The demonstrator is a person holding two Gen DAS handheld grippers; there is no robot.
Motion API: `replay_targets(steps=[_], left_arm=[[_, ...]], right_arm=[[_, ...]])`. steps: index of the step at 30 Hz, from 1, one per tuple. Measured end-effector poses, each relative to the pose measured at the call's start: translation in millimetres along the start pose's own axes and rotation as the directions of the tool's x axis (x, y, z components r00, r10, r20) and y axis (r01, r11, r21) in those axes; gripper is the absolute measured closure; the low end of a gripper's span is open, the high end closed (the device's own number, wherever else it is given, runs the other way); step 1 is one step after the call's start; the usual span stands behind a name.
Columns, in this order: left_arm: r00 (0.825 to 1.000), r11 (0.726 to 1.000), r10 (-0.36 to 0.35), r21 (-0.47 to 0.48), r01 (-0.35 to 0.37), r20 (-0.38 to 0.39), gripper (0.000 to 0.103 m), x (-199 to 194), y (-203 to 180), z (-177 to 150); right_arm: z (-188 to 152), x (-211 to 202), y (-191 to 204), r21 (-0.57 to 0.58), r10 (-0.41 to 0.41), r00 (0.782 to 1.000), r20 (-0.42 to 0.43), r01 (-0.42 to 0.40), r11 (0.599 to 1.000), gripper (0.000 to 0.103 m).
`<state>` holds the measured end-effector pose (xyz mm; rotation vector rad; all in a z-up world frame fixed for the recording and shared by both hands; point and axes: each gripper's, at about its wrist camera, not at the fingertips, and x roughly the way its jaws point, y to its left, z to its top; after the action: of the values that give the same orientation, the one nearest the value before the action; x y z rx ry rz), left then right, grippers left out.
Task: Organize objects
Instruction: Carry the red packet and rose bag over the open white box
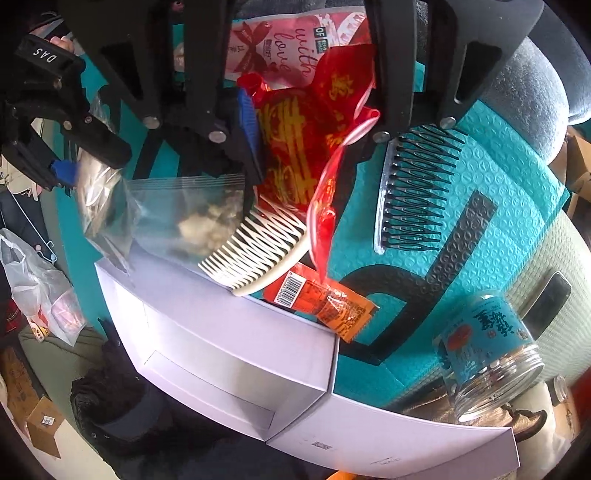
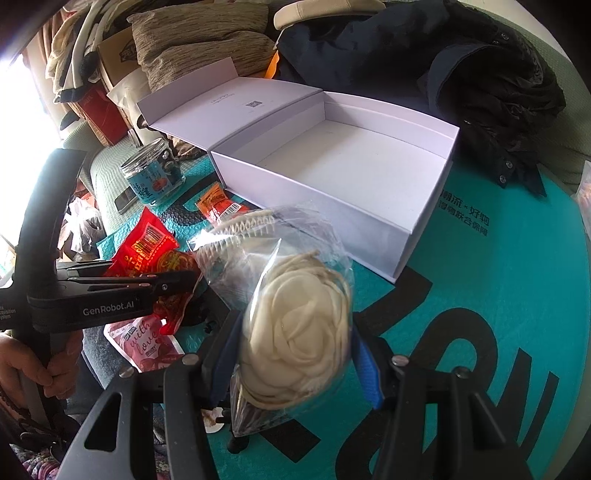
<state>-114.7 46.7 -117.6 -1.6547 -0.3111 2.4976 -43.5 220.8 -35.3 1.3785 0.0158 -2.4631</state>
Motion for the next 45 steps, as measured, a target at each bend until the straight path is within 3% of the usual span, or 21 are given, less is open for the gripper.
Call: replay_targets(steps=[11, 18, 23, 45], left_arm=[[0.998, 1.000, 0.000, 0.000, 0.000, 0.059, 0.070, -28, -5, 12], [0.995, 1.000, -0.011, 0.002, 0.011, 0.103, 0.070, -77, 10, -16], [0.990, 1.000, -0.009, 0.011, 0.007, 0.141, 0.070, -95, -3, -27], [0.972, 0.993, -0.005, 0.117, -0.023, 0.234, 0.070, -129, -38, 29]], right_arm=[[2, -7, 7, -0.019, 0.012, 1.000, 0.028, -0.011, 1.000, 0.046], [3, -16, 12, -0.039, 0.025, 0.998, 0.056, -0.023, 0.999, 0.046], [6, -23, 17, -0.051, 0.035, 0.996, 0.082, -0.031, 0.998, 0.046], [55, -45, 16, -0.136, 0.060, 0.980, 0.189, -0.034, 0.990, 0.046]])
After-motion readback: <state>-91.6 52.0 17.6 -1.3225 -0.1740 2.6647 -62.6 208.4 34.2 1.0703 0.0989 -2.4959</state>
